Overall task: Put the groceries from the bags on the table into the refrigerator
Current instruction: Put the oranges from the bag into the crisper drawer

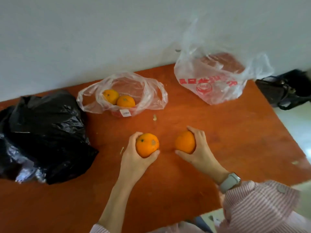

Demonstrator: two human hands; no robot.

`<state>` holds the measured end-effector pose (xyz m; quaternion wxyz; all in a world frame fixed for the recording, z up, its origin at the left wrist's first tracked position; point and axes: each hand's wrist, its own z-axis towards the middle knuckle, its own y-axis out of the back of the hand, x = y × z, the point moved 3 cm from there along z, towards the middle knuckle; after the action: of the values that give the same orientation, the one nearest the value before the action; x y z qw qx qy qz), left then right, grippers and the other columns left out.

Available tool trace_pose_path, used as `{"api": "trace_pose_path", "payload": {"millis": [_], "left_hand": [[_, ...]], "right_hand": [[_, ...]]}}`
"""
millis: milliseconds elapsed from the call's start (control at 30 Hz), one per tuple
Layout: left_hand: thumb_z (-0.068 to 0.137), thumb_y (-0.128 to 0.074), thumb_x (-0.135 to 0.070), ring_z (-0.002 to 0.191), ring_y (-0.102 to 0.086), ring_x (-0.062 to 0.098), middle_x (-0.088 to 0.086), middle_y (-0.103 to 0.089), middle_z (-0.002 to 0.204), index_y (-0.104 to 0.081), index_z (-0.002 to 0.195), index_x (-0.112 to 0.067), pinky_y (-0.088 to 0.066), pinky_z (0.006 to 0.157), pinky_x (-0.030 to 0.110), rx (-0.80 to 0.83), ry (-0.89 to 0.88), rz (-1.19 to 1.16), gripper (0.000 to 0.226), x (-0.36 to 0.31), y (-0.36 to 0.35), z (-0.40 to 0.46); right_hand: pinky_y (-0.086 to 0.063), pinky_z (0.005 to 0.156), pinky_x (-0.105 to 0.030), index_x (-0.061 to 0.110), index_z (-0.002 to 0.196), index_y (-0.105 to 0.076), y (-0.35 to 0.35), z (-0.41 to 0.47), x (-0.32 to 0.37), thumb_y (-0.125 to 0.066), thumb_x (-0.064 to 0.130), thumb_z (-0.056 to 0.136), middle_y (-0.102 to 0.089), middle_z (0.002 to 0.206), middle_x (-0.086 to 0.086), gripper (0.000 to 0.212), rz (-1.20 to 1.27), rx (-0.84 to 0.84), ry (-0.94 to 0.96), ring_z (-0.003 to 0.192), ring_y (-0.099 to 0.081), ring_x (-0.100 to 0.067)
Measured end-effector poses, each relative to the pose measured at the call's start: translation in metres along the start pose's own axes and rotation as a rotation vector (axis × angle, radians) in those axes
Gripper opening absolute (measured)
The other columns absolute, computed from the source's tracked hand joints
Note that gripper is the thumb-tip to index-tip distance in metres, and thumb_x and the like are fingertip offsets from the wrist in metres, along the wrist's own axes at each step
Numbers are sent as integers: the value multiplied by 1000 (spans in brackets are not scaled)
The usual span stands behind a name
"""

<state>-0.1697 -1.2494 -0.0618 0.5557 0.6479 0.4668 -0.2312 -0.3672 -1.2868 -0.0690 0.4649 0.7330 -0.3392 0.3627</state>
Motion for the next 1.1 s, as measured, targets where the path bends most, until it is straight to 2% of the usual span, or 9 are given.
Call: {"api": "trace_pose_path", "payload": {"millis": [100, 167, 267, 400, 500, 667, 767, 967, 1100], "left_hand": [[69, -76, -39, 90, -52, 5, -12, -45, 112, -35, 118, -40, -45, 70, 16, 175, -90, 25, 64, 0, -27, -43], [69, -76, -39, 94, -54, 11, -10, -46, 113, -36, 117, -39, -48, 75, 24, 275, -139, 49, 63, -4, -48, -70], [68, -78, -36, 96, -55, 15, -9, -48, 111, -38, 117, -37, -49, 78, 32, 416, -223, 82, 63, -25, -92, -107], [68, -79, -30, 96, -51, 12, -10, -46, 111, -38, 118, -34, -42, 75, 24, 655, -413, 138, 65, -66, -173, -160], [69, -79, -29, 97, -47, 10, -11, -42, 112, -37, 121, -32, -40, 75, 22, 832, -553, 202, 67, -90, -238, -221], [69, -79, -29, 93, -53, 15, -7, -46, 110, -39, 120, -31, -45, 78, 28, 1127, -719, 279, 65, -115, -344, -355], [69, -79, -29, 95, -53, 16, -6, -48, 112, -40, 122, -29, -44, 79, 25, 1264, -794, 309, 67, -126, -407, -448], [70, -78, -28, 93, -51, 14, -5, -47, 113, -38, 124, -26, -41, 71, 18, 1486, -861, 349, 68, -144, -517, -647], [66, -81, -31, 91, -54, 10, -6, -48, 108, -39, 117, -33, -48, 76, 26, 1608, -955, 348, 66, -164, -572, -741]], "right_hand": [[-39, 81, -16, 33, 135, -18, 6, -74, -32, -72, 29, 76, -26, 124, 12, 80, 71, -104, -111, 108, -39, -8], [-42, 81, -19, 35, 130, -20, 11, -128, -49, -72, 31, 75, -28, 124, 11, 76, 111, -187, -195, 109, -42, -12], [-42, 76, -15, 36, 120, -24, 28, -212, -74, -75, 31, 72, -34, 118, 11, 69, 118, -370, -283, 103, -46, -12], [-45, 83, -27, 33, 125, -34, 56, -324, -118, -76, 35, 70, -40, 117, 9, 69, 105, -653, -447, 105, -49, -15], [-41, 81, -23, 26, 128, -38, 69, -410, -147, -75, 36, 72, -40, 118, 6, 68, 120, -869, -560, 101, -47, -12], [-32, 69, -3, 24, 127, -36, 83, -552, -202, -75, 29, 73, -32, 118, 2, 67, 214, -1206, -744, 99, -42, -11], [-32, 71, -5, 25, 130, -32, 94, -642, -236, -74, 31, 74, -27, 118, 6, 70, 249, -1312, -821, 100, -41, -10], [-34, 71, -10, 25, 129, -32, 122, -825, -298, -74, 34, 74, -35, 120, 6, 70, 278, -1507, -934, 99, -43, -10], [-35, 71, -10, 25, 132, -31, 152, -913, -325, -74, 34, 74, -34, 120, 9, 72, 307, -1623, -985, 100, -43, -8]]}}
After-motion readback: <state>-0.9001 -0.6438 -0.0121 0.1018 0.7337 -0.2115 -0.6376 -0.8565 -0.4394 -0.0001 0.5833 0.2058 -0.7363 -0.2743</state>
